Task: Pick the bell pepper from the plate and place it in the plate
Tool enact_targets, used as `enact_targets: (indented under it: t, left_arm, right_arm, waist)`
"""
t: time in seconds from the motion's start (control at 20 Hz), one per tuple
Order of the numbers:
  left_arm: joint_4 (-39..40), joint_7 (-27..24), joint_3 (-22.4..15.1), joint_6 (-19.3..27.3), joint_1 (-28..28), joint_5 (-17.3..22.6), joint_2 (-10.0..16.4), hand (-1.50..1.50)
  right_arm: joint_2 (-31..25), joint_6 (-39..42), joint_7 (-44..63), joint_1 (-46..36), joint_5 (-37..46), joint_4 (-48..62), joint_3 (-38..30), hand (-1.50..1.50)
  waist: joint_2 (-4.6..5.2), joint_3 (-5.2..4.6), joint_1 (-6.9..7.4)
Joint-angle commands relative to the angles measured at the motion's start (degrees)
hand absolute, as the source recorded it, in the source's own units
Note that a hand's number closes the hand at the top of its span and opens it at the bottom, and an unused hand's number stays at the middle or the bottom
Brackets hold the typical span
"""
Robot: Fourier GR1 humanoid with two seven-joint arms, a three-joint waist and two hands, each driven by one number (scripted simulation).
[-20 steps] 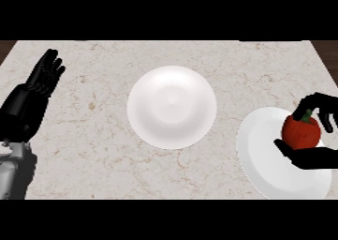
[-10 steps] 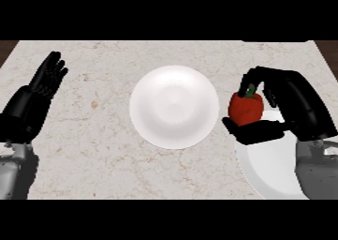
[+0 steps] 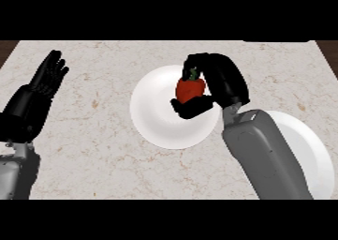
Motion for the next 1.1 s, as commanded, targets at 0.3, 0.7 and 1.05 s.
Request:
enact_targets:
  t: [0.3, 0.7, 1.05]
  left_arm:
    - [3.17, -1.93, 0.86, -1.51, -1.99, 0.17, -0.11, 0.00]
    - [3.48, -0.55, -0.84, -0.11, -4.15, -1.77, -1.76, 0.00]
    - [2.70, -0.72, -0.87, -1.12, -3.25, -0.94, -1.94, 0.00]
  right_arm:
    - [3.03, -17.90, -0.49, -11.30, -1.43, 29.24, 10.31, 1.50]
    - [3.06, -24.18, -5.78, -16.11, -17.51, 42.90, 11.98, -1.50]
    - [3.06, -30.05, -16.87, -19.43, -28.92, 46.14, 8.45, -1.50]
  waist:
    - [0.29, 0.00, 1.12]
    - [0.47, 0.04, 2.07]
    - [0.82, 0.06, 3.27]
